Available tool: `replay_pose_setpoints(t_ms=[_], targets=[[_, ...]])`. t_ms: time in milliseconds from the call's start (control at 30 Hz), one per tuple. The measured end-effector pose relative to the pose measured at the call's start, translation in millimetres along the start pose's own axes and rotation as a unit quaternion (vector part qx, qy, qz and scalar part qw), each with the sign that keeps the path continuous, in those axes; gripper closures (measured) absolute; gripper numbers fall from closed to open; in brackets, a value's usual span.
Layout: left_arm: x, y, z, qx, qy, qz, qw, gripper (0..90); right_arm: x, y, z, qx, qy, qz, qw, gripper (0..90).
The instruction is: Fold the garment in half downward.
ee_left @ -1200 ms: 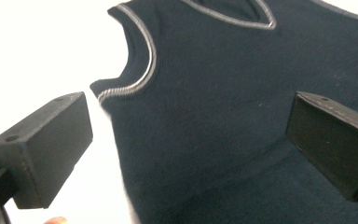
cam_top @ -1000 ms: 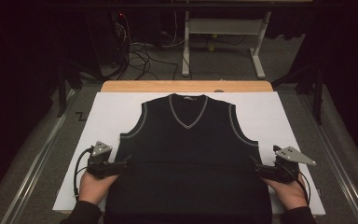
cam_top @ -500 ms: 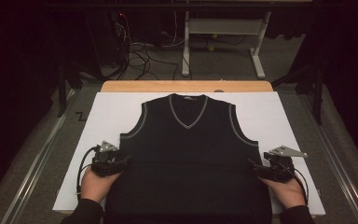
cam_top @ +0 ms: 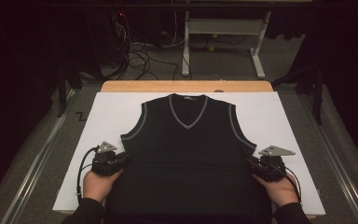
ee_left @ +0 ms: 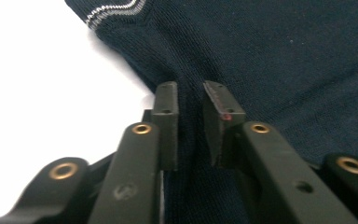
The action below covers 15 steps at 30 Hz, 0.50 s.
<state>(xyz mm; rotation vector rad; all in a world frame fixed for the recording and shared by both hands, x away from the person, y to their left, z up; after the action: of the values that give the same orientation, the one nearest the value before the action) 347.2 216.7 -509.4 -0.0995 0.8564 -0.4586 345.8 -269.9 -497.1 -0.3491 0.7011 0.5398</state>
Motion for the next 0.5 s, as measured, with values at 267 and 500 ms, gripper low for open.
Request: replay_pose_setpoints(t_ms=[267, 500], targets=[[-13.0, 1.7, 4.2, 0.002, -0.020, -0.008, 0.9998, 78.6, -7.1, -1.9, -0.7, -0.017, -0.017, -0.015, 0.9996, 84.9], [-30.4, -0.7, 5.1, 0.008, -0.040, -0.024, 0.9989, 79.0, -22.4, -2.2, -0.5, -0.023, -0.043, -0.023, 0.9985, 85.3]])
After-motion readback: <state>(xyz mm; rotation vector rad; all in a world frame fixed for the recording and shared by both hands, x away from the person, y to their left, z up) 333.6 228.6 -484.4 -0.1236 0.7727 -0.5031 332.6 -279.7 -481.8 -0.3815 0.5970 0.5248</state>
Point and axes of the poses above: each handheld gripper's, and its own axes: x roughly forward along the jaws, z roughly out of its top, y roughly to its left, the point moved 4 cm from there along x, roughly forward along the jaws, and after that the axes turned 10 degrees about -x, right-handed, at the moved point
